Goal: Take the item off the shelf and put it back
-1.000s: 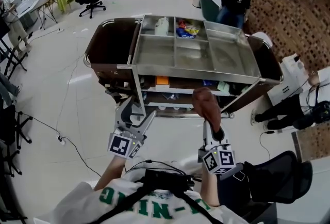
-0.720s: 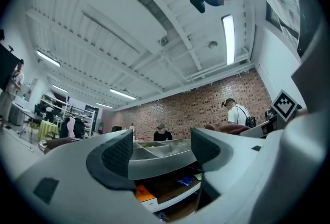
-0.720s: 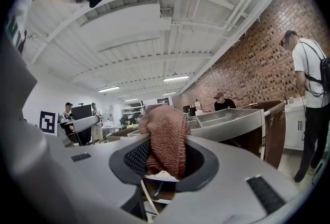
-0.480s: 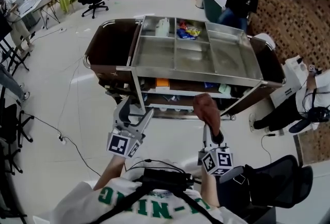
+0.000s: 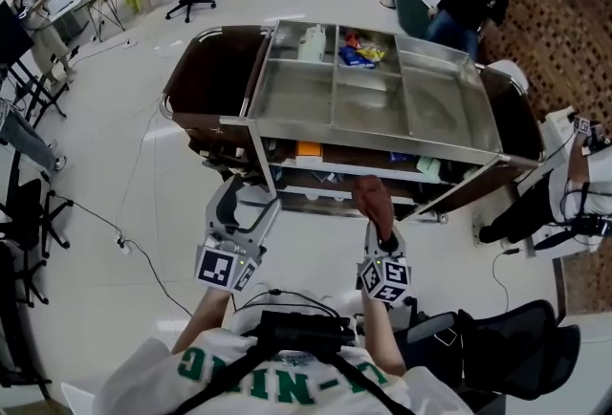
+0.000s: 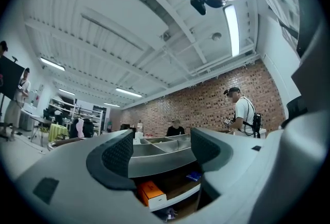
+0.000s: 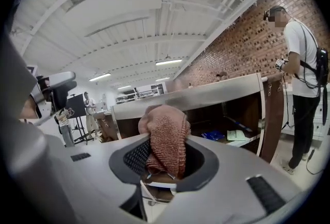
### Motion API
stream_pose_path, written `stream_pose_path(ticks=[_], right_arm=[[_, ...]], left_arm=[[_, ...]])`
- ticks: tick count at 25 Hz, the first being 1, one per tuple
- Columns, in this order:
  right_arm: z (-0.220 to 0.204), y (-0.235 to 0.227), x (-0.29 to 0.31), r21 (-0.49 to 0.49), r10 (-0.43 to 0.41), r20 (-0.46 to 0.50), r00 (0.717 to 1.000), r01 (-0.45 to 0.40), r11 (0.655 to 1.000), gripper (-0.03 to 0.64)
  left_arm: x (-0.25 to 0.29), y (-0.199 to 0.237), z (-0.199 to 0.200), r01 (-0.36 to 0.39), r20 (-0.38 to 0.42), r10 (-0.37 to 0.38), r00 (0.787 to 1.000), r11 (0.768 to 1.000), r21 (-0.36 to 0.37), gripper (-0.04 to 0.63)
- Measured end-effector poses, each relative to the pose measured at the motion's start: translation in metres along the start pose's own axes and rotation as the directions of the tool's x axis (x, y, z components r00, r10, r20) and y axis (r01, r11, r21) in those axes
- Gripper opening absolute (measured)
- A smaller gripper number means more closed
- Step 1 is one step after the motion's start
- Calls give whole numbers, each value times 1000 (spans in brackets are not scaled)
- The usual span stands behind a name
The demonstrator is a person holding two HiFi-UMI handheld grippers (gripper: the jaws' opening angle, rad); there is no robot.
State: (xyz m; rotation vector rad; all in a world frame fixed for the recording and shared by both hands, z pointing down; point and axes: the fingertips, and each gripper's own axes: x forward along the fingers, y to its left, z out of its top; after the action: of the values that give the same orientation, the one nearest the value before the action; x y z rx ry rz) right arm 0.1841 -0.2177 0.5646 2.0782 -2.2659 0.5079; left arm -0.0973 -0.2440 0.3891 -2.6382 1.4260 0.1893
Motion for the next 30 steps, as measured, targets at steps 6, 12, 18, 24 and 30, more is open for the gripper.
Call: stream_pose_path(ticks=[6,12,18,24,30], right_arm=[[-50,-38,94,19,-13,-71,997,14,1000,130],[-94,-69,194,51,-32,-193,981,43,998,140],[-99,-84,272,41,-26,-215,976,36,999,147],[-140,-106,312,52,-25,-324,946,44,998,451],[-109,-89,265,33,21,-232,973,-14,999,451]], left_arm=[[-12,9,-8,-62,-57,62,996,998,9,328],[-28,20,-10,-141,-102,140,985,990,3,328],[-40,21,-25,-210,-183,199,963,977,-39,328],[-44,23,-38,-240,-209,223,952,969,-57,328],[-37,25,-47,-201,-179,190,965,979,-45,328]])
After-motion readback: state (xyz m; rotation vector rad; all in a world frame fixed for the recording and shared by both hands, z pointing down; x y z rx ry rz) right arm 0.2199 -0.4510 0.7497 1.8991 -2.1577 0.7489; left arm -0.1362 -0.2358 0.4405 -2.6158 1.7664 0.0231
